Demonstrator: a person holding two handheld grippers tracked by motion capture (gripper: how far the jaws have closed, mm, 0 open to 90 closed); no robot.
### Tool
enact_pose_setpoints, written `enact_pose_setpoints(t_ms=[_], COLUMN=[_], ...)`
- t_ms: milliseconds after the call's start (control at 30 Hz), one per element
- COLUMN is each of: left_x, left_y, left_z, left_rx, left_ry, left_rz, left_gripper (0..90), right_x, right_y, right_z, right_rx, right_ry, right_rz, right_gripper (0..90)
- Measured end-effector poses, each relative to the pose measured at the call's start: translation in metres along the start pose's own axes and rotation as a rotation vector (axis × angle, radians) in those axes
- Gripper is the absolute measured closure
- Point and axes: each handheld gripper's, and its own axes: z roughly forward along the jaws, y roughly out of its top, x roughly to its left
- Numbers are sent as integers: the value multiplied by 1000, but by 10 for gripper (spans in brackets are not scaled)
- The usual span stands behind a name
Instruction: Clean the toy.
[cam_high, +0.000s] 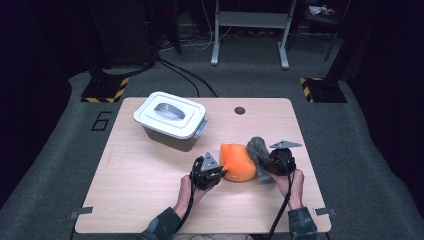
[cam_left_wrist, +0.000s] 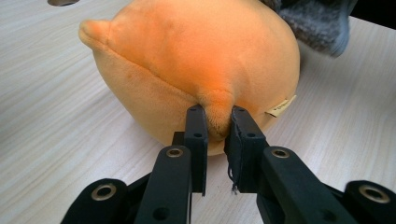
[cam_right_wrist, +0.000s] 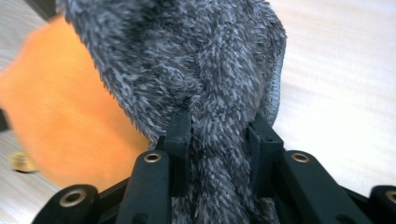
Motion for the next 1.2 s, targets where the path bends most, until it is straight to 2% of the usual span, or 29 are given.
enact_pose_setpoints(t_ms=[167,200,267,300,333,400,567,600,633,667,700,733,767,833,933,967,1067,1133,1200], left_x=[1,3,5,5,6,5,6,7,7,7,7,7,7,7,8,8,9,10,10], left_y=[-2,-2,-3,-3,-3,-3,-3,-4,-4,-3,-3,-3,-3,-3,-5,-5,-5,-4,-5], left_z=[0,-1,-1,-1,-1,-1,-1,-2,-2,-2,-2,-2,-2,-2,-2,-2,-2,-3,-2], left_rx=[2,5,6,3,1,0,-5,0,0,-2,-2,-2,-2,-3,-6,-6,-7,-9,-12], left_ry=[-4,-3,-9,-11,-9,-8,-3,-7,-7,-5,-5,-9,-9,-9,-8,-8,-9,-18,-5], left_rz=[-7,-1,-11,-20,-15,-14,-12,-9,-9,-13,-13,-16,-16,-11,-6,-6,-11,-16,-25], left_gripper=[790,789,789,789,788,789,787,786,785,784,782,782,781,779,774,770,760,744,679], right_x=[-10,-13,-14,-14,-15,-15,-17,-19,-19,-19,-19,-15,-15,-5,10,10,24,27,27], right_y=[-13,-19,-24,-24,-27,-27,-25,-22,-22,-16,-16,-8,-8,6,17,17,23,23,23], right_z=[10,18,25,25,29,30,18,8,8,-3,-3,-13,-13,-26,-27,-27,-16,-8,-4], right_rx=[32,55,71,71,75,75,50,23,23,-12,-12,-39,-39,-86,-108,-108,-71,-46,-47], right_ry=[-12,-14,-4,-4,-2,-2,-31,-37,-37,-38,-38,-33,-33,-14,33,33,56,37,34], right_rz=[34,65,84,84,70,76,68,67,67,57,57,53,53,23,-13,-13,-49,-69,-56], right_gripper=[663,664,665,665,669,673,707,710,710,710,710,709,709,705,703,703,703,705,706])
